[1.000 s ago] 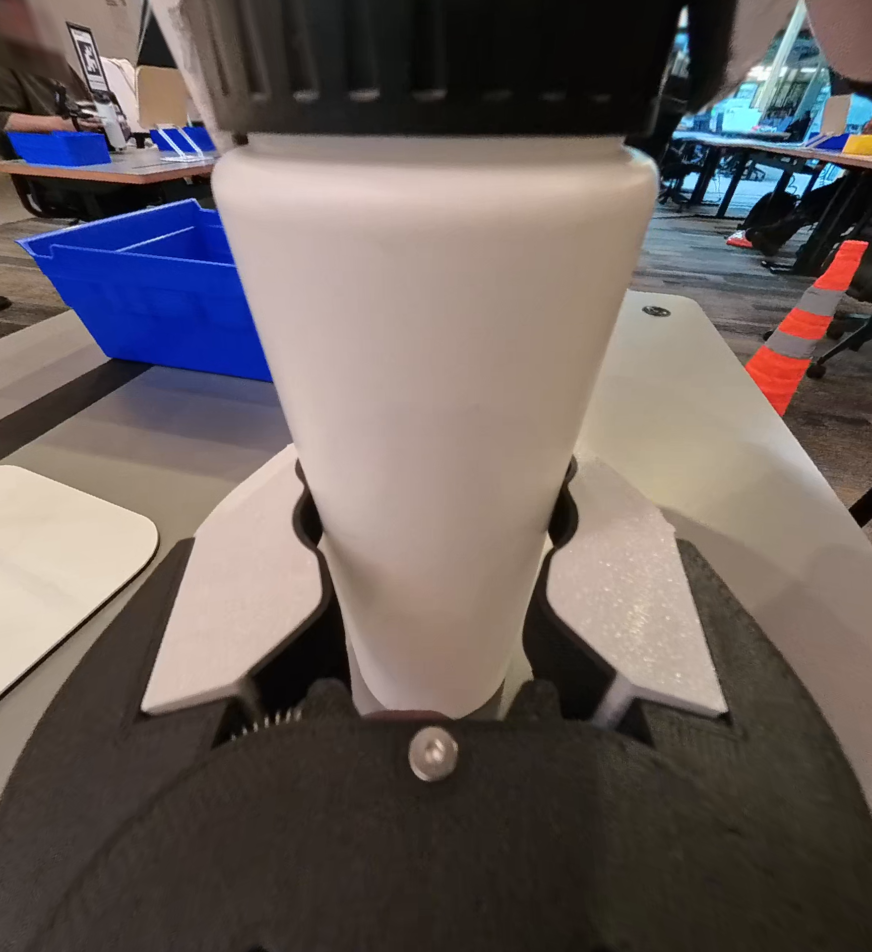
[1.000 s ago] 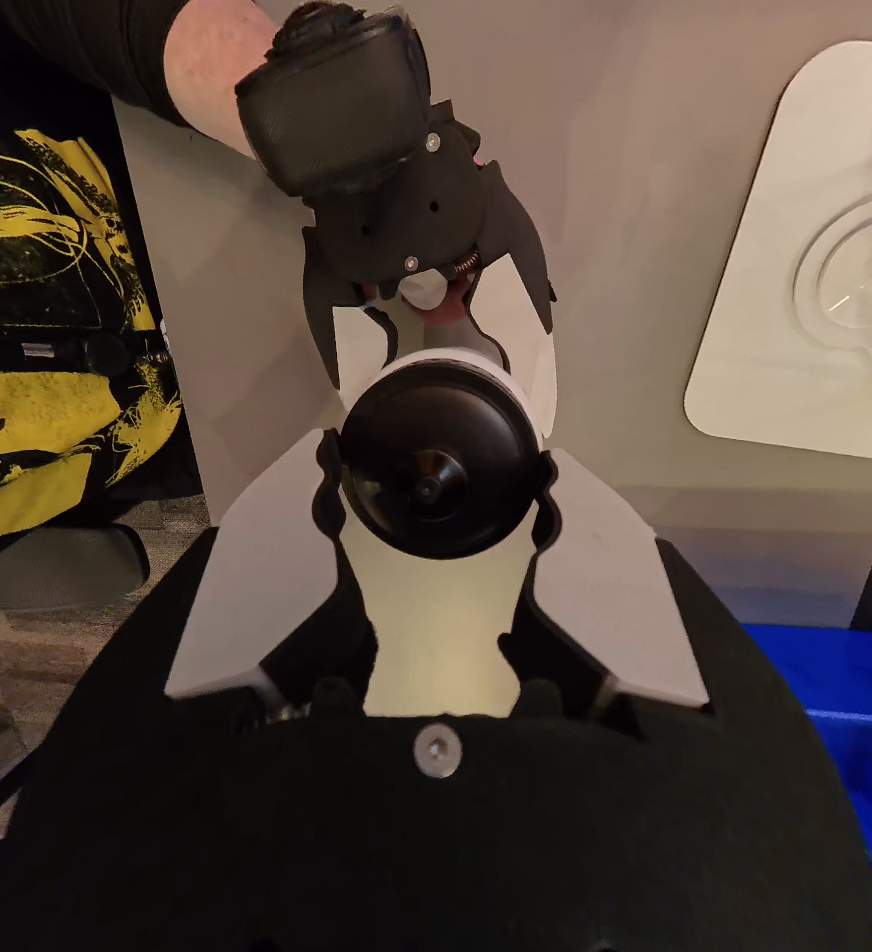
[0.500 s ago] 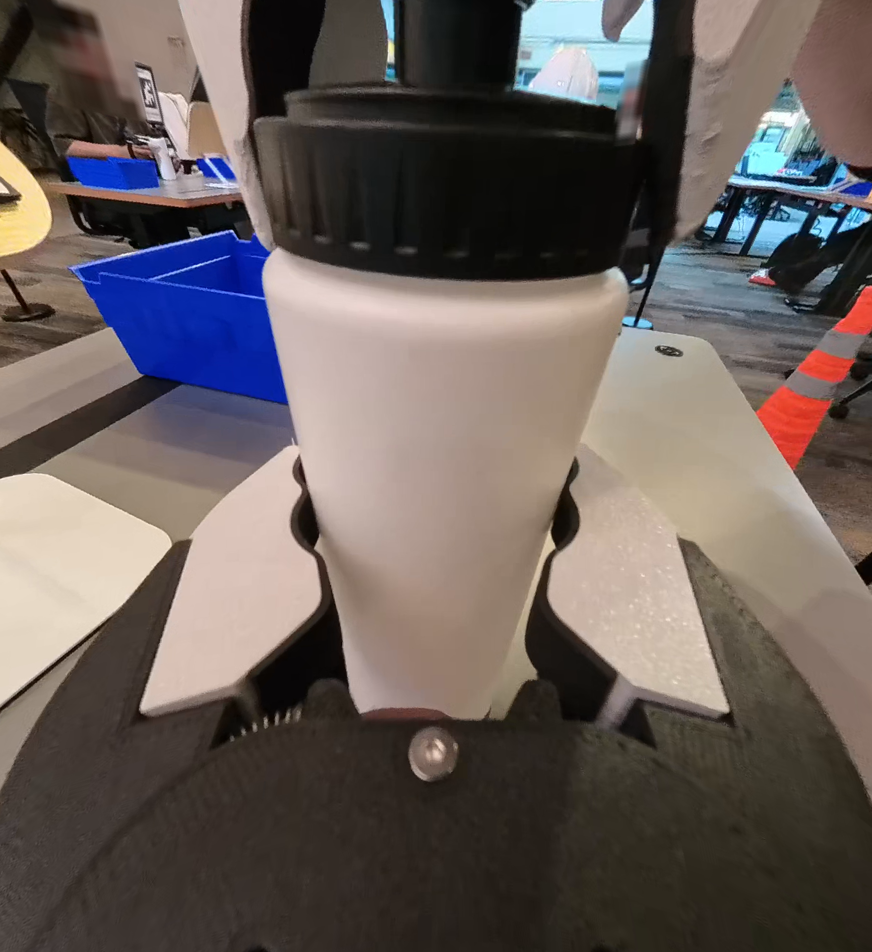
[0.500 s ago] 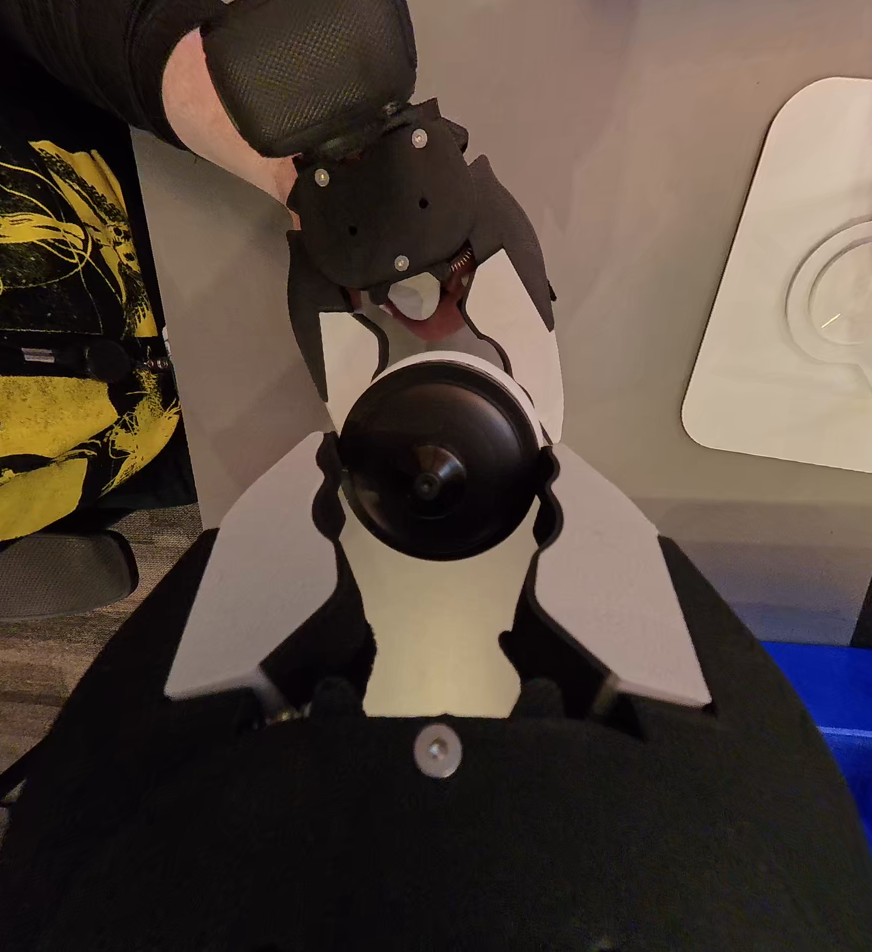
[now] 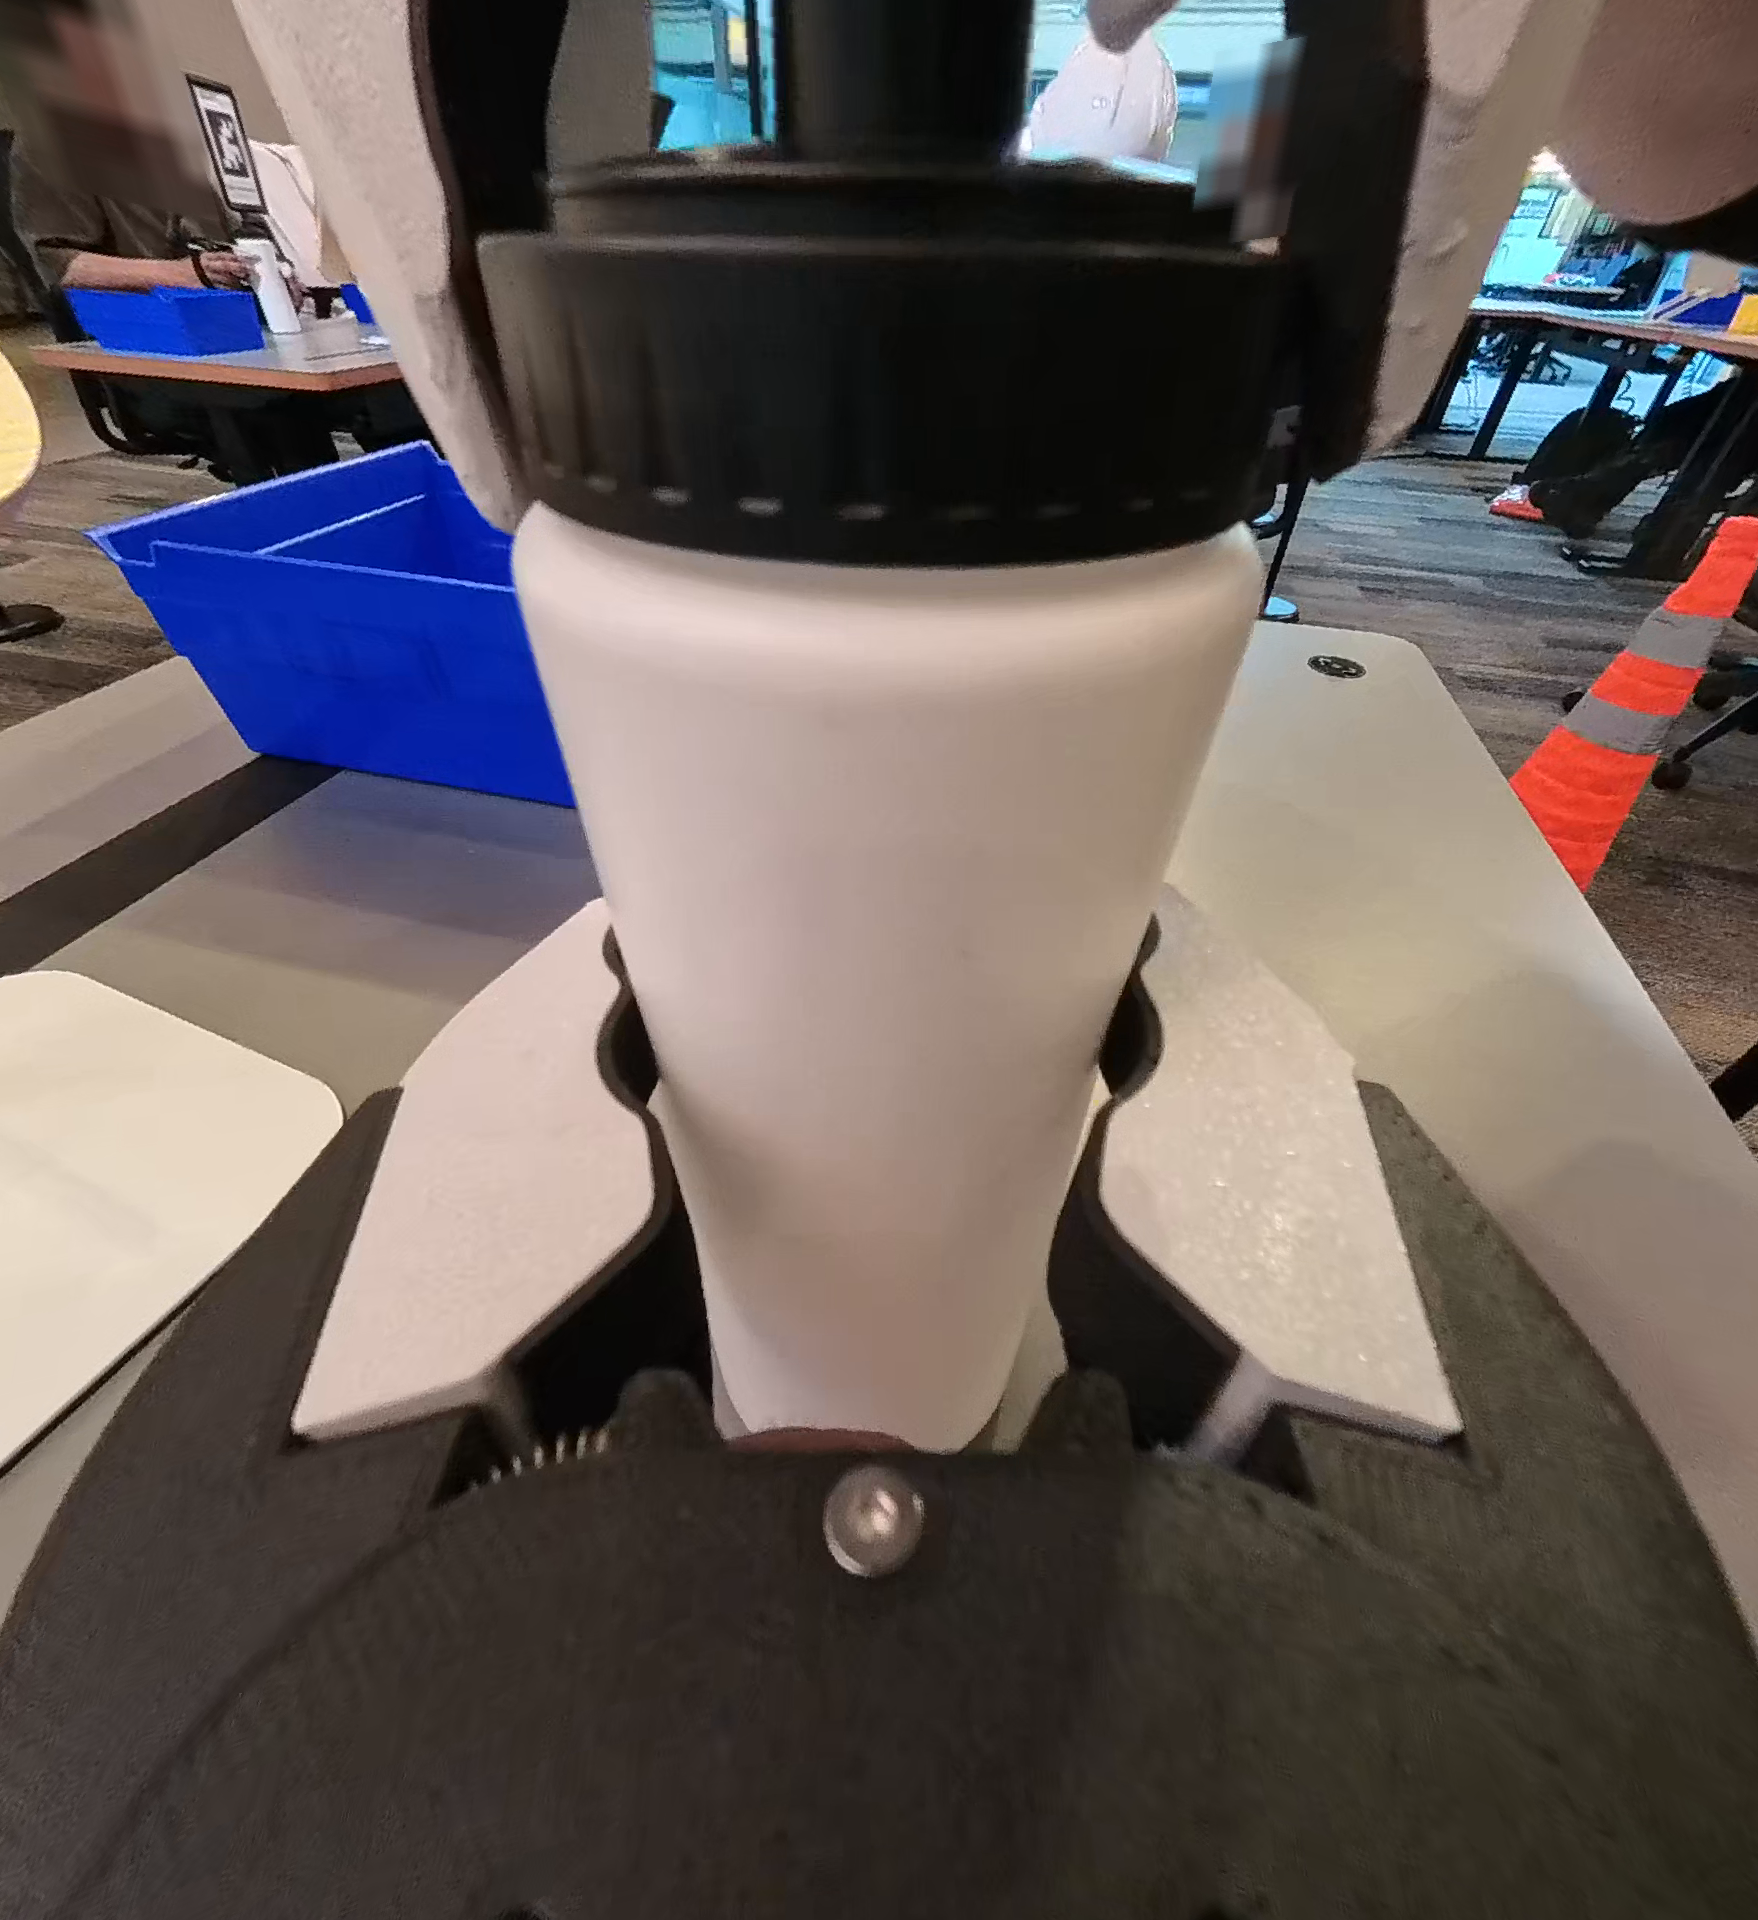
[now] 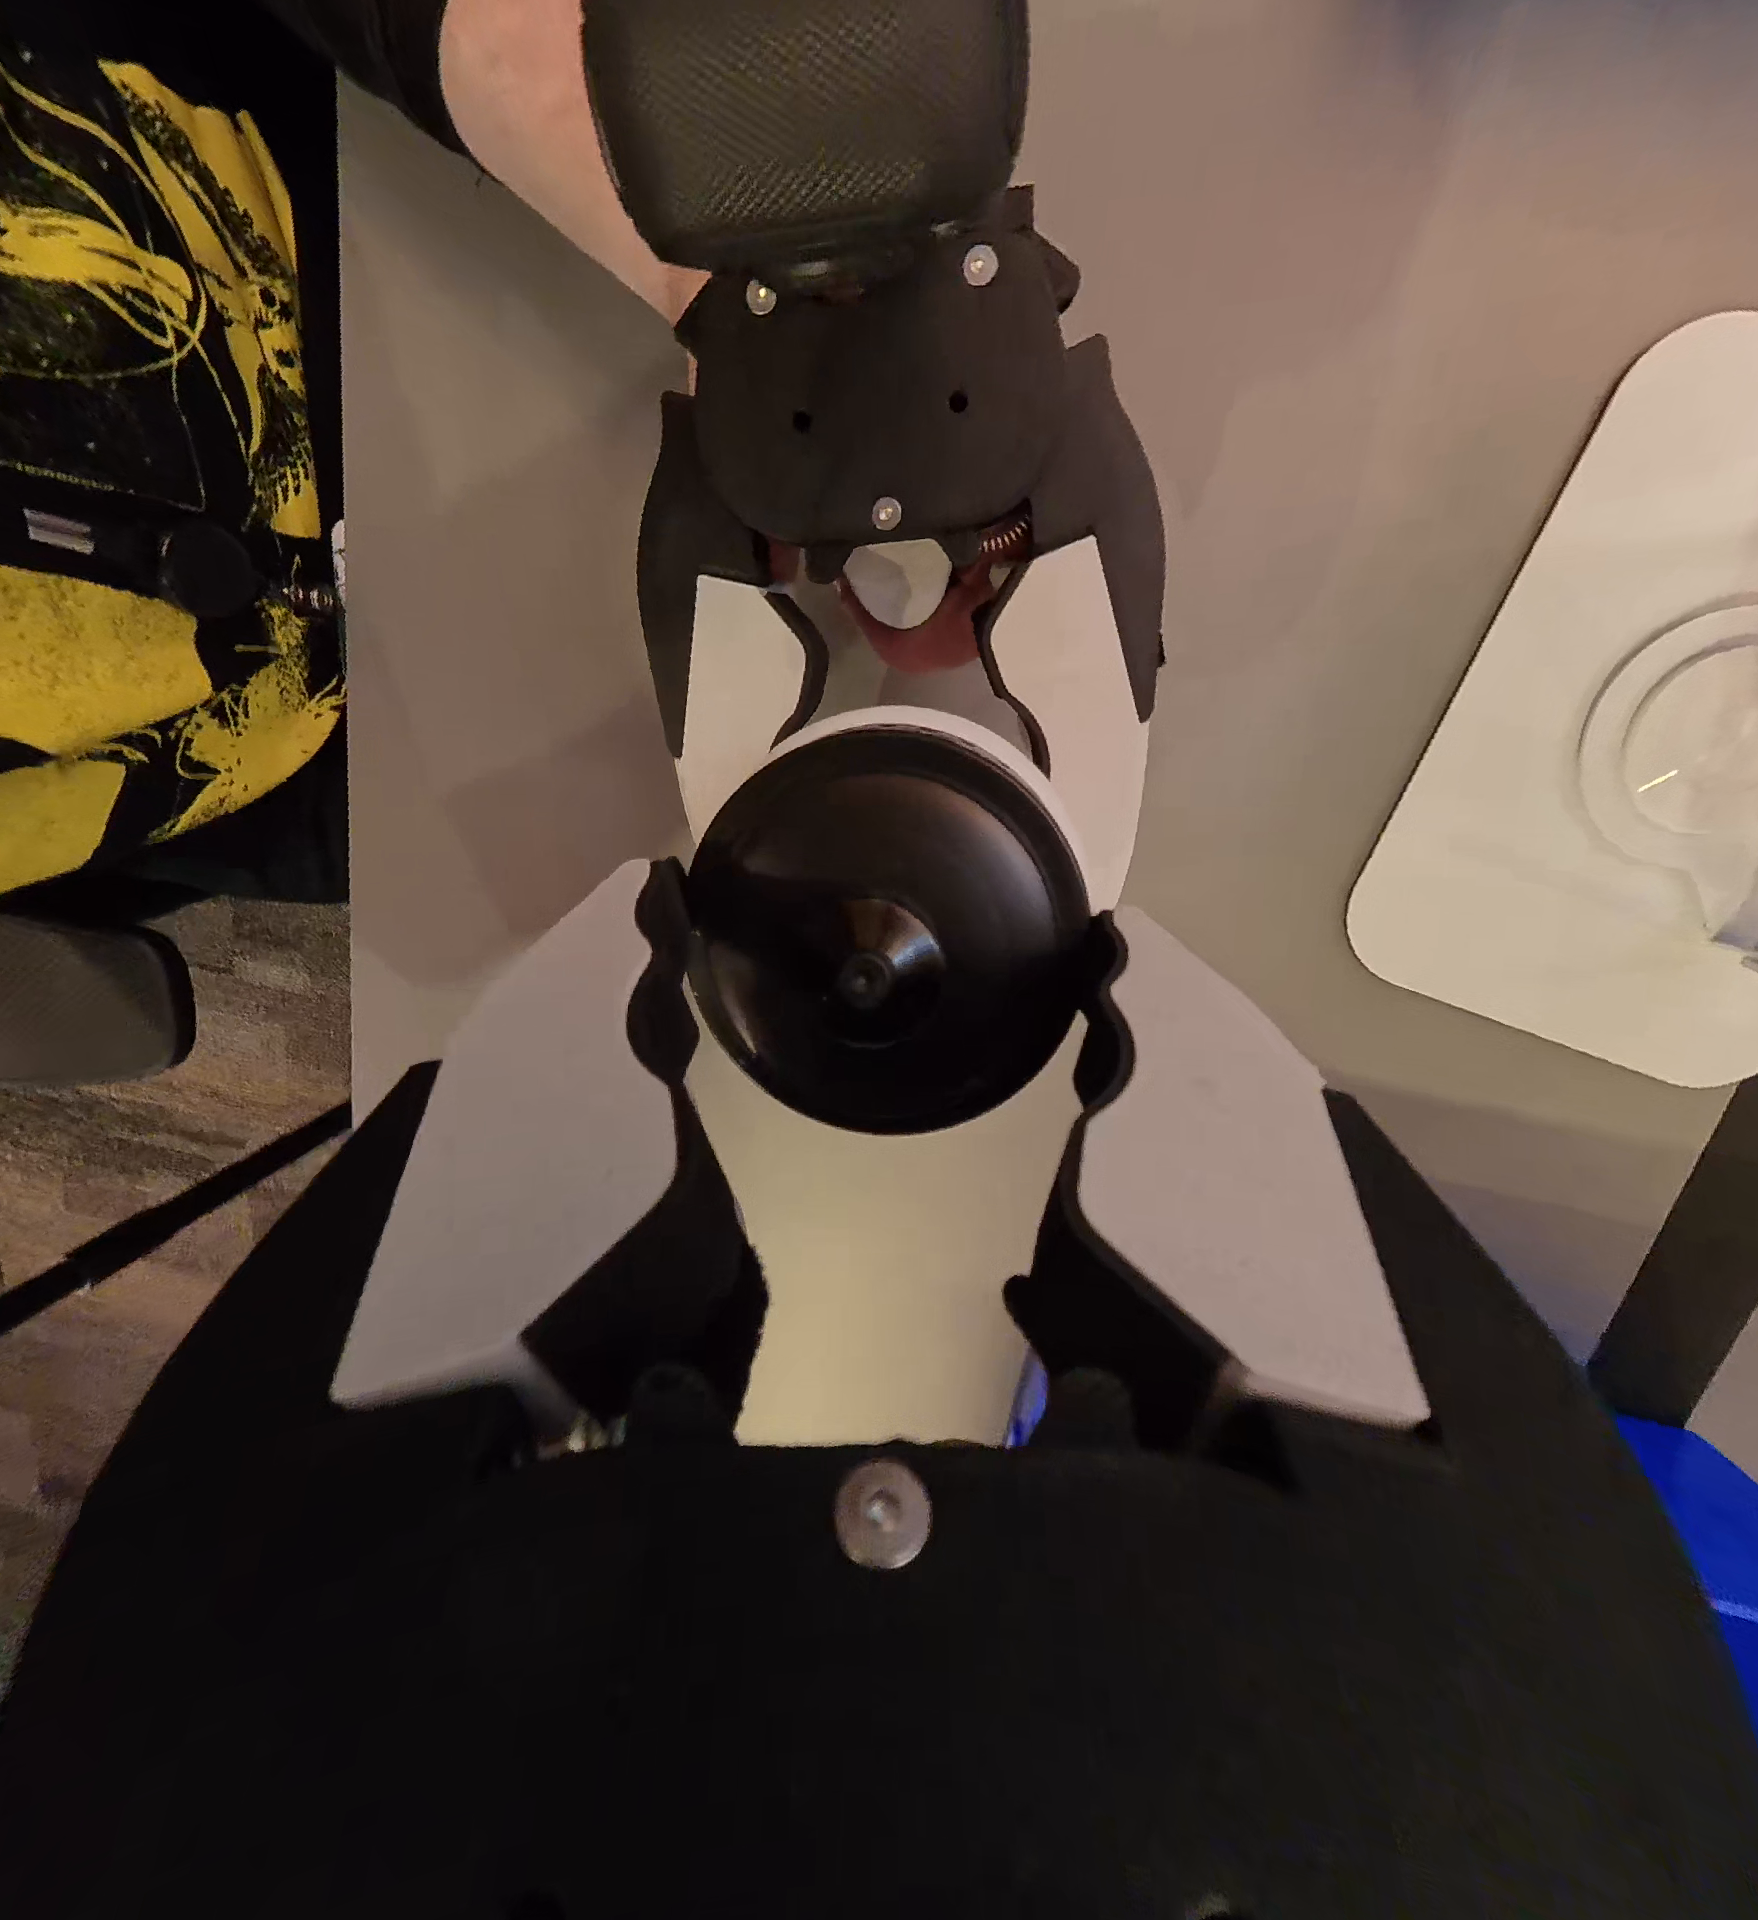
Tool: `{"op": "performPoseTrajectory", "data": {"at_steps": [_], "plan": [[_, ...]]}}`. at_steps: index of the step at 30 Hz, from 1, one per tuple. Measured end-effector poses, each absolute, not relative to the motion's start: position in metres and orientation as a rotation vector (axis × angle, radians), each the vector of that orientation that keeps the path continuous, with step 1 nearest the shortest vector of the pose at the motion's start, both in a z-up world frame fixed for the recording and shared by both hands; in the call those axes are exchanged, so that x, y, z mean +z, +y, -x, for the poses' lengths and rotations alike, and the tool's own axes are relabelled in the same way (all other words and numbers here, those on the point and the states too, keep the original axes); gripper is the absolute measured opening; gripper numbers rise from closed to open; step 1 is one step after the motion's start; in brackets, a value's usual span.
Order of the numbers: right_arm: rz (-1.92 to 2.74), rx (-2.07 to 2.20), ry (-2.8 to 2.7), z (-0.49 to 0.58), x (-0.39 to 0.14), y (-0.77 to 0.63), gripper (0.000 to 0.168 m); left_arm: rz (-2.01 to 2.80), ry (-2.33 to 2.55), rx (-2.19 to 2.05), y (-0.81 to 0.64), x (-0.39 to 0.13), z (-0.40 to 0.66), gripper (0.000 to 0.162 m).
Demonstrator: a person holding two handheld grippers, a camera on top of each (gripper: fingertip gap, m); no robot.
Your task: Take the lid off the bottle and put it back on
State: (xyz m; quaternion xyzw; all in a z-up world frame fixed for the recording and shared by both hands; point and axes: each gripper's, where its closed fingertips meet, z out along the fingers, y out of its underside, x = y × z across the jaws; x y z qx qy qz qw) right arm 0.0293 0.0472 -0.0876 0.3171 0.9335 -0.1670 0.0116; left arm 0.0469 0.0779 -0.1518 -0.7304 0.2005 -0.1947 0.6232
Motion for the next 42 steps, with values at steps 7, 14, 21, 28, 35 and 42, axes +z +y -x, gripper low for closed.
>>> {"op": "performPoseTrajectory", "data": {"at_steps": [7, 14, 21, 28, 35, 42], "plan": [[-0.565, -0.171, 2.963, -0.034, -0.088, 0.056, 0.074, 1.682, 0.476, -0.453, 0.081, -0.152, -0.048, 0.086], [-0.530, 0.162, 2.963, -0.036, -0.086, 0.061, 0.074, 1.682, 0.486, -0.450, 0.081, -0.152, -0.049, 0.086], [-1.413, -0.228, 2.829, -0.031, -0.077, 0.061, 0.082, 1.677, 0.468, -0.438, 0.081, -0.152, -0.048, 0.087], [-1.442, -0.273, 2.791, -0.032, -0.083, 0.056, 0.073, 1.680, 0.456, -0.433, 0.081, -0.152, -0.046, 0.087], [-0.765, 0.013, 2.987, -0.036, -0.083, 0.063, 0.072, 1.680, 0.464, -0.414, 0.082, -0.152, -0.045, 0.085], [-0.241, 0.353, 3.021, -0.032, -0.082, 0.069, 0.072, 1.676, 0.455, -0.426, 0.082, -0.152, -0.044, 0.085]]}}
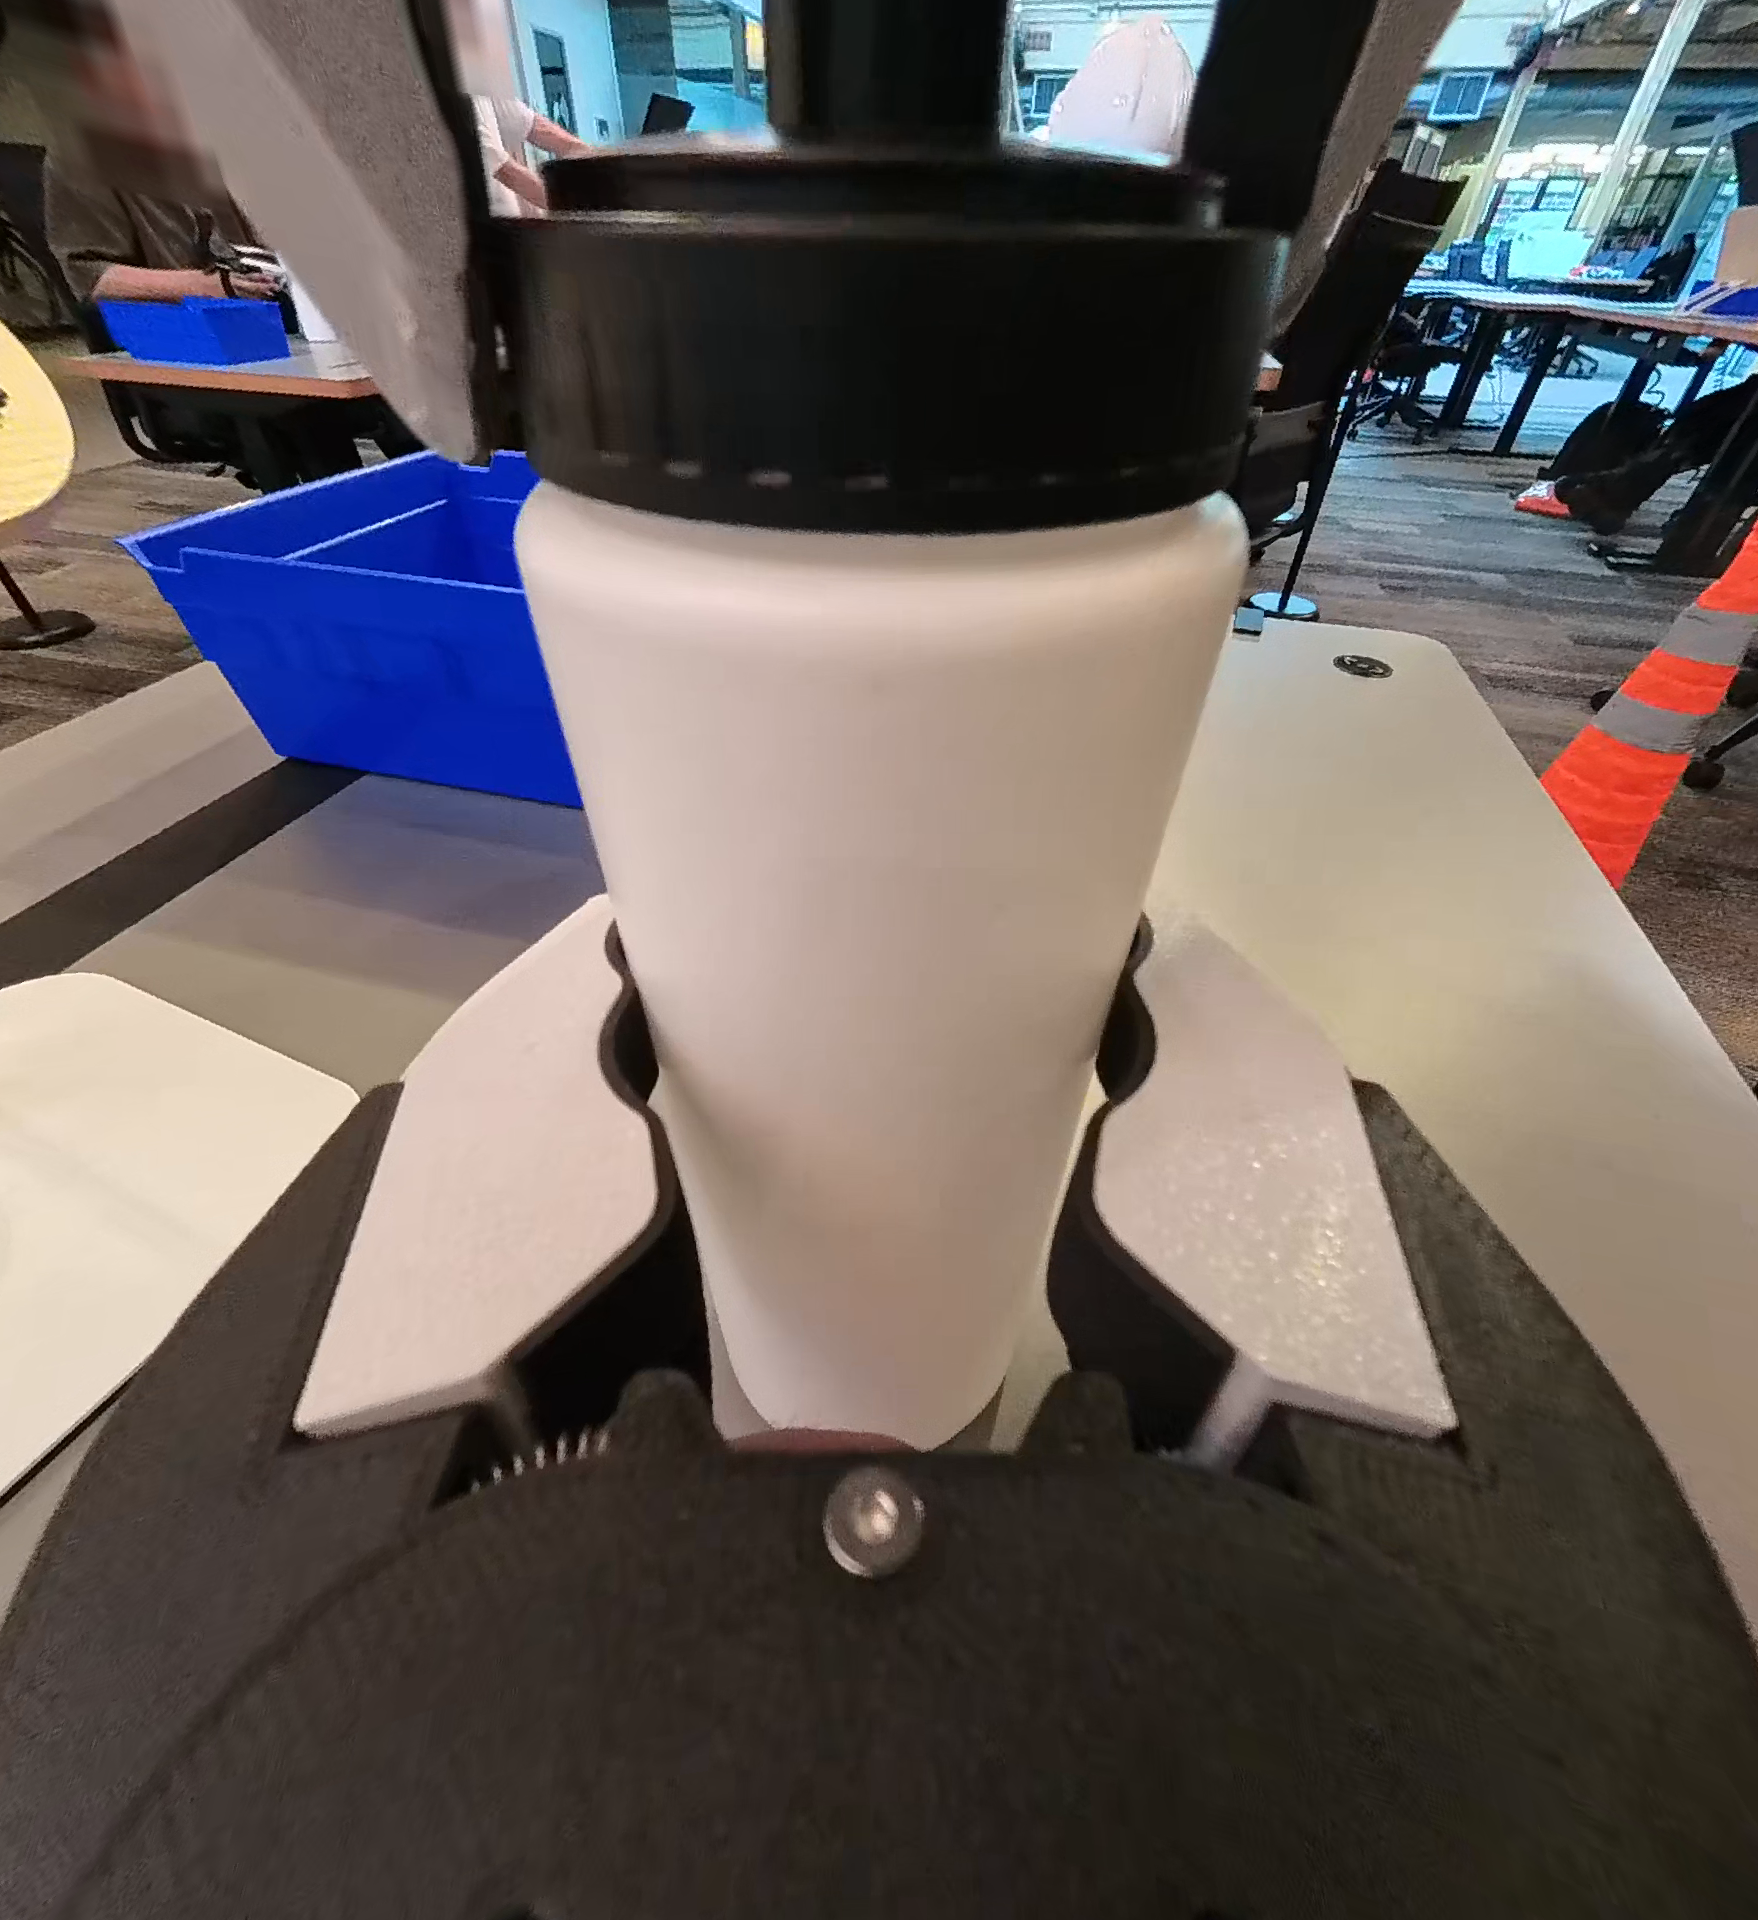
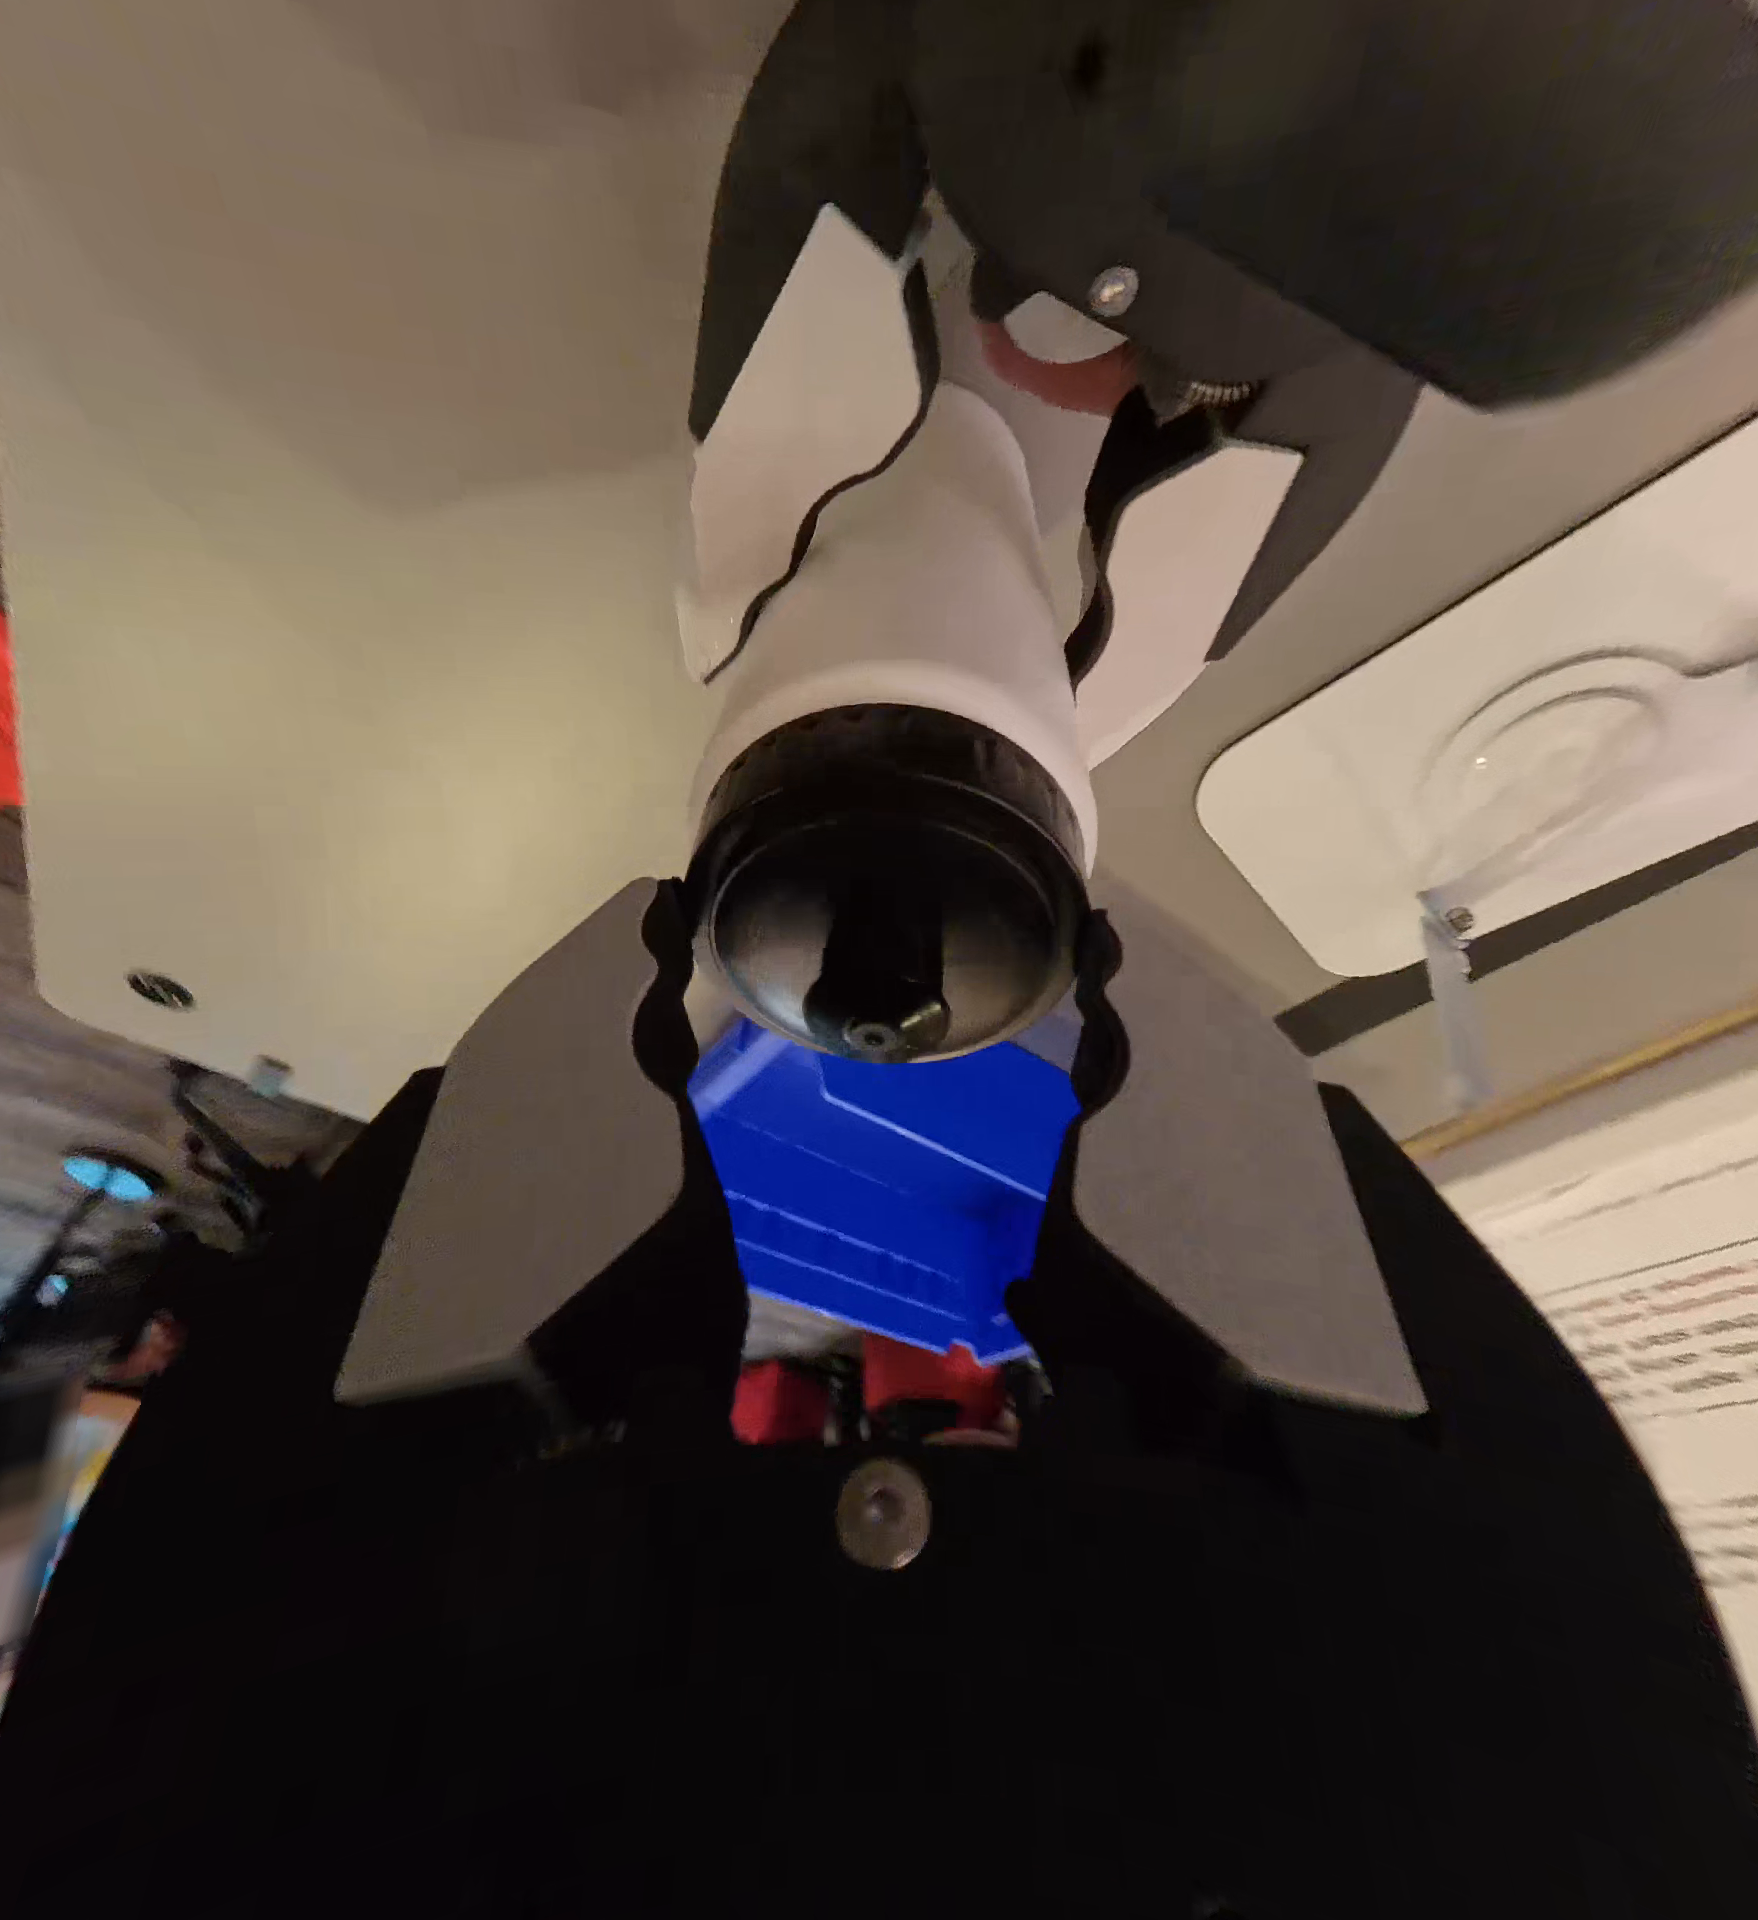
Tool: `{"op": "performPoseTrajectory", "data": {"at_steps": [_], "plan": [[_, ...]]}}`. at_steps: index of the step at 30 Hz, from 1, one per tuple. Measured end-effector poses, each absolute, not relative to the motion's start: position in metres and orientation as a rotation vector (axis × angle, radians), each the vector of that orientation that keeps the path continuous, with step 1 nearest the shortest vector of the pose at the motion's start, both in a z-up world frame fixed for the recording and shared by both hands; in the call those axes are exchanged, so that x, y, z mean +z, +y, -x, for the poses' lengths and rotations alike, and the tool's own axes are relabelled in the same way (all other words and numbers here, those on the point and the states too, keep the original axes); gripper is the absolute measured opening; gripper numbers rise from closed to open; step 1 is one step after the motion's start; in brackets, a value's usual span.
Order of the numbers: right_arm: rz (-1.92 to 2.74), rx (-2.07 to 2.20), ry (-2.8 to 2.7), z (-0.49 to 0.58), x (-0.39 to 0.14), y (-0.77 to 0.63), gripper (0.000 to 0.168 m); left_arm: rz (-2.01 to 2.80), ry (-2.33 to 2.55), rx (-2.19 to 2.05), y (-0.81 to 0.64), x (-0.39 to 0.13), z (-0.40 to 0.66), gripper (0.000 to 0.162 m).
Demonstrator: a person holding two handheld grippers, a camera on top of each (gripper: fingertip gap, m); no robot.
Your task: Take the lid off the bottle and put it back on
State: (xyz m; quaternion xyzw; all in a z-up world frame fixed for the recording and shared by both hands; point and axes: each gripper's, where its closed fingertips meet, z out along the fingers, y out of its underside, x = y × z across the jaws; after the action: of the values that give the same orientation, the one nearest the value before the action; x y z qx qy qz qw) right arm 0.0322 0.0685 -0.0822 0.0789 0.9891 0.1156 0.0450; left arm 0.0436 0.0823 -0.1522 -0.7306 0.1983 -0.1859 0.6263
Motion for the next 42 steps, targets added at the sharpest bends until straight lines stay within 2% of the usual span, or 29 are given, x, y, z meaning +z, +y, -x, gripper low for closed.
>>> {"op": "performPoseTrajectory", "data": {"at_steps": [3, 9, 10, 13, 16, 22, 31, 33, 36, 38, 42], "plan": [[-0.273, 0.430, 3.018, -0.031, -0.082, 0.069, 0.073, 1.673, 0.454, -0.438, 0.082, -0.152, -0.044, 0.085], [-0.983, 0.215, 2.983, -0.030, -0.082, 0.072, 0.104, 1.671, 0.445, -0.432, 0.082, -0.152, -0.042, 0.085], [-1.121, 0.185, 2.962, -0.030, -0.081, 0.075, 0.102, 1.671, 0.446, -0.430, 0.082, -0.152, -0.042, 0.085], [-1.383, -0.113, 2.828, -0.031, -0.079, 0.062, 0.074, 1.672, 0.448, -0.422, 0.082, -0.152, -0.043, 0.085], [-1.499, -0.220, 2.747, -0.032, -0.081, 0.059, 0.071, 1.674, 0.453, -0.415, 0.082, -0.152, -0.044, 0.085], [-1.257, -0.139, 2.877, -0.034, -0.082, 0.061, 0.071, 1.673, 0.451, -0.412, 0.082, -0.152, -0.044, 0.085], [-0.357, 0.238, 3.133, -0.032, -0.083, 0.073, 0.072, 1.669, 0.448, -0.420, 0.083, -0.152, -0.043, 0.085], [-0.338, 0.310, 3.119, -0.032, -0.083, 0.074, 0.072, 1.669, 0.448, -0.425, 0.083, -0.152, -0.043, 0.085], [-0.634, 0.230, 3.085, -0.030, -0.084, 0.068, 0.075, 1.670, 0.450, -0.423, 0.083, -0.152, -0.043, 0.085], [-0.963, 0.125, 3.010, -0.028, -0.084, 0.066, 0.094, 1.671, 0.455, -0.412, 0.083, -0.152, -0.044, 0.085], [-1.431, -0.138, 2.818, -0.031, -0.085, 0.063, 0.080, 1.668, 0.444, -0.415, 0.083, -0.152, -0.043, 0.086]]}}
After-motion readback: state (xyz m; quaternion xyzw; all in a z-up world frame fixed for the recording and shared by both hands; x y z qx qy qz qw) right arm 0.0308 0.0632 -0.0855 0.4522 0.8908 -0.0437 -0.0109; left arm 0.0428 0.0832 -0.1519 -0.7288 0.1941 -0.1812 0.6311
